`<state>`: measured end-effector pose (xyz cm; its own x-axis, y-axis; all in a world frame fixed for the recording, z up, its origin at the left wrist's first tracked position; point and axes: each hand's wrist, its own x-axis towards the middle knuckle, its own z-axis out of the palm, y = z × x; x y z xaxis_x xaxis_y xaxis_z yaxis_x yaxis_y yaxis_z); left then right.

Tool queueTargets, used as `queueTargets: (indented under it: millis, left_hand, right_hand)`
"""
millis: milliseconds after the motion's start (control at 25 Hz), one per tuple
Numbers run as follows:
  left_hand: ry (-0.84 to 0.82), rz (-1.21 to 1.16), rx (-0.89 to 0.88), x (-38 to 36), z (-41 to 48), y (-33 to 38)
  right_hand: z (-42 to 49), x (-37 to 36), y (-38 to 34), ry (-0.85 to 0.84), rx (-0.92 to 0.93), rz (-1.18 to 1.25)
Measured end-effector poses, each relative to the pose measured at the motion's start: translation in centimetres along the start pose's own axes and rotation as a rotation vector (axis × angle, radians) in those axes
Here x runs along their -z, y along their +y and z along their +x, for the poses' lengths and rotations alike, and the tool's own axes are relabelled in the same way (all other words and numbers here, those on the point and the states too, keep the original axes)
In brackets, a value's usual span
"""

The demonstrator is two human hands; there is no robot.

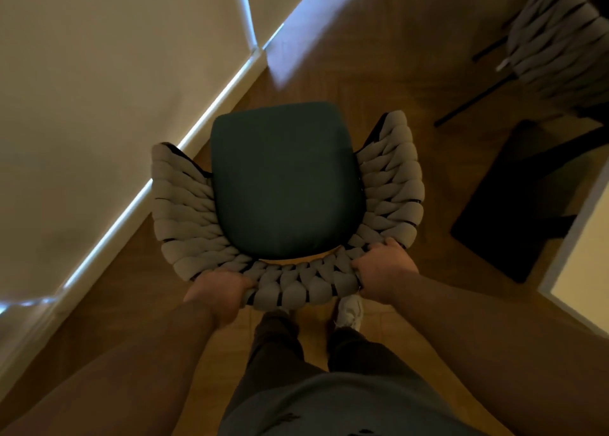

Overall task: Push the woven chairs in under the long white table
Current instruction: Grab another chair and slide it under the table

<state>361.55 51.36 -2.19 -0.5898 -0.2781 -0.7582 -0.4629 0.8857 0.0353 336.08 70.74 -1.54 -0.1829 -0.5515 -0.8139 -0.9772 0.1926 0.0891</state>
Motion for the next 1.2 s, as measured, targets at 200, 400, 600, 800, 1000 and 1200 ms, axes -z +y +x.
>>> queueTargets:
  millis: [200,400,600,800,1000,1200]
  left_hand:
    - [-0.057,0.137,-0.13,6.7,5.0,-4.3]
    - [-0.142,0.243,-0.158,14.2,9.6,-6.0]
    - [-0.185,0.318,-0.204,20.3,14.1,-4.5]
    - [-0.242,0.463,-0.332,24.2,19.4,-5.1]
    - [-0.158,0.616,-0.494,29.9,24.4,-5.8]
    - [-0.085,0.789,-0.58,36.9,29.0,-4.9]
  right_hand:
    - [1.4,3.7,0.8,-0.002,-0.094,0.132]
    - [2.8,6.9,3.5,0.022,-0.111,0.259]
    - [4.2,7.5,7.7,0.036,-0.155,0.399]
    - [6.1,7.7,9.4,-0.002,-0.306,0.553]
    - [7.4,10.3,9.0,-0.021,-0.463,0.73]
    - [8.3,13.1,9.0,0.038,-0.565,0.857]
